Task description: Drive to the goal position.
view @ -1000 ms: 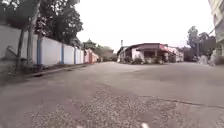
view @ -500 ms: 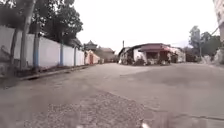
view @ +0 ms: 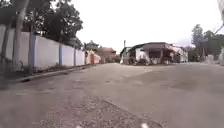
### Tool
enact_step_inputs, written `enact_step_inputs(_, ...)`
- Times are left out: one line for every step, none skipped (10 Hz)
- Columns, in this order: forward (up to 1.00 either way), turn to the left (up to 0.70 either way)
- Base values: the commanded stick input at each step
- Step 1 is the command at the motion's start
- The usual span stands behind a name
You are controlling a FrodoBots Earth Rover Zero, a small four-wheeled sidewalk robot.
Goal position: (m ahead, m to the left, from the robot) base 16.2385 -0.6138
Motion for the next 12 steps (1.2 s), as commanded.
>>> enact_step_inputs(1.0, 0.0)
enact_step_inputs(1.0, 0.0)
enact_step_inputs(1.0, 0.0)
enact_step_inputs(1.0, 0.0)
enact_step_inputs(1.0, 0.0)
enact_step_inputs(1.0, 0.0)
enact_step_inputs(1.0, 0.0)
enact_step_inputs(1.0, 0.0)
enact_step_inputs(1.0, 0.0)
enact_step_inputs(1.0, 0.0)
enact_step_inputs(1.0, 0.0)
enact_step_inputs(1.0, 0.0)
